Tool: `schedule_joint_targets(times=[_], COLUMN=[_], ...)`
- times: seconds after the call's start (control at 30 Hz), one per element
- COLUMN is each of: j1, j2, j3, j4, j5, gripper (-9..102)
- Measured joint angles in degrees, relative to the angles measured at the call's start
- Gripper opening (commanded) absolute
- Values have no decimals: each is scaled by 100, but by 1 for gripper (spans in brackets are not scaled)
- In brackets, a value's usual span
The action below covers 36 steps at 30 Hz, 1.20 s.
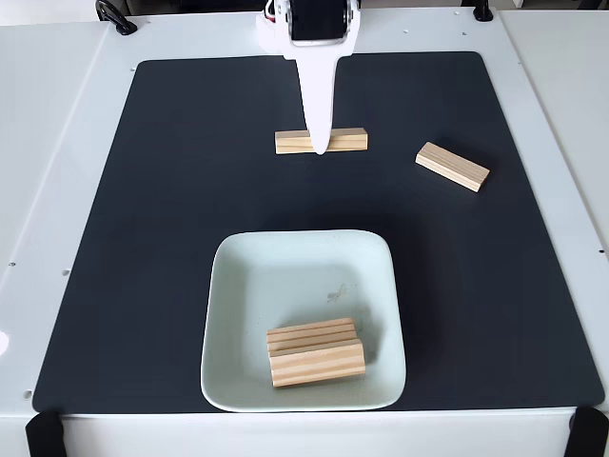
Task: Pick up the wooden block and place them on the plate.
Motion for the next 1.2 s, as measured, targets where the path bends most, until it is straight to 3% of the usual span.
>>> schedule_joint_targets(times=[0.7,1.2], j1=[220,536], j2=[-4438,-5326], j3=[-5528,-6240], j4=[0,0], j5=[0,-606], gripper=[0,0])
